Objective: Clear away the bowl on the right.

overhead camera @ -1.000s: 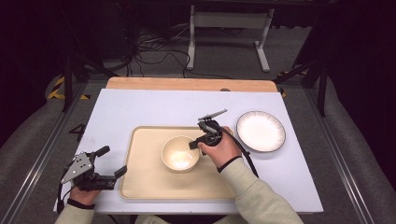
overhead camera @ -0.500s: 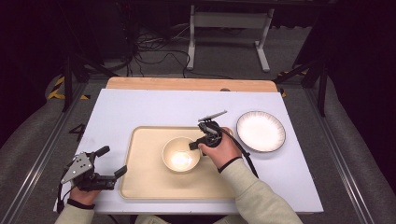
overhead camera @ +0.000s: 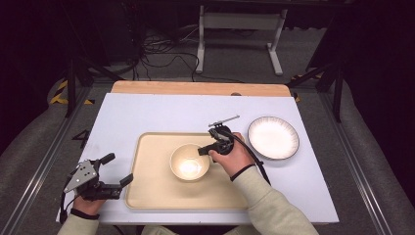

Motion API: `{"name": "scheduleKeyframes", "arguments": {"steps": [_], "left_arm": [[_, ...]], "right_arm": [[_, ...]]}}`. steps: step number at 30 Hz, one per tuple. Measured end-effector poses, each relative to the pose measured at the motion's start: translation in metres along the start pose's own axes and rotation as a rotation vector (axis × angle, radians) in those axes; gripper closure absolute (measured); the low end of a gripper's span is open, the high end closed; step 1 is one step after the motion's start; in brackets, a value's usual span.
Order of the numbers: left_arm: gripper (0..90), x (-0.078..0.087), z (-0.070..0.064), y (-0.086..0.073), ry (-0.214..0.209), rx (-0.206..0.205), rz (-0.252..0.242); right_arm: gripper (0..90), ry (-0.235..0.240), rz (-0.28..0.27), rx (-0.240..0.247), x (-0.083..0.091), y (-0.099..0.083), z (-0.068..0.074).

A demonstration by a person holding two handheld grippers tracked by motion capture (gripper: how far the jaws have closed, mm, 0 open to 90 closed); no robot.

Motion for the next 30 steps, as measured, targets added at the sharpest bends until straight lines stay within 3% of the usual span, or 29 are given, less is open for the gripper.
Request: {"name": "scheduleKeyframes", "arguments": {"steps": [14,19,22,25,30], "left_arm": [[0.4,0.000,0.000,0.000,0.000,-0.001,0.001],[0.4,0.000,0.000,0.000,0.000,0.001,0.001],[0.4,0.000,0.000,0.000,0.000,0.000,0.002],[0.4,0.000,0.000,0.000,0.000,0.000,0.002],[0.4,0.000,0.000,0.000,0.001,0.000,0.007]], "right_arm": [[60.5,0.026,-0.162,0.132,0.025,0.004,0.009],[56.9,0.042,-0.226,0.204,0.035,0.002,0.009],[53.5,0.058,-0.306,0.261,0.041,-0.001,0.009],[49.6,0.078,-0.349,0.294,0.047,-0.002,0.008],[39.7,0.080,-0.432,0.421,0.056,-0.004,0.007]]}}
Point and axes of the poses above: each handheld gripper's, and its own axes: x roughly backward along the jaws, y roughly out of its top, z roughly to its left, the point moved 2 cm from there along -x, roughly forward along the jaws, and after that the axes turned 8 degrees about -z, right-handed, at the moved point
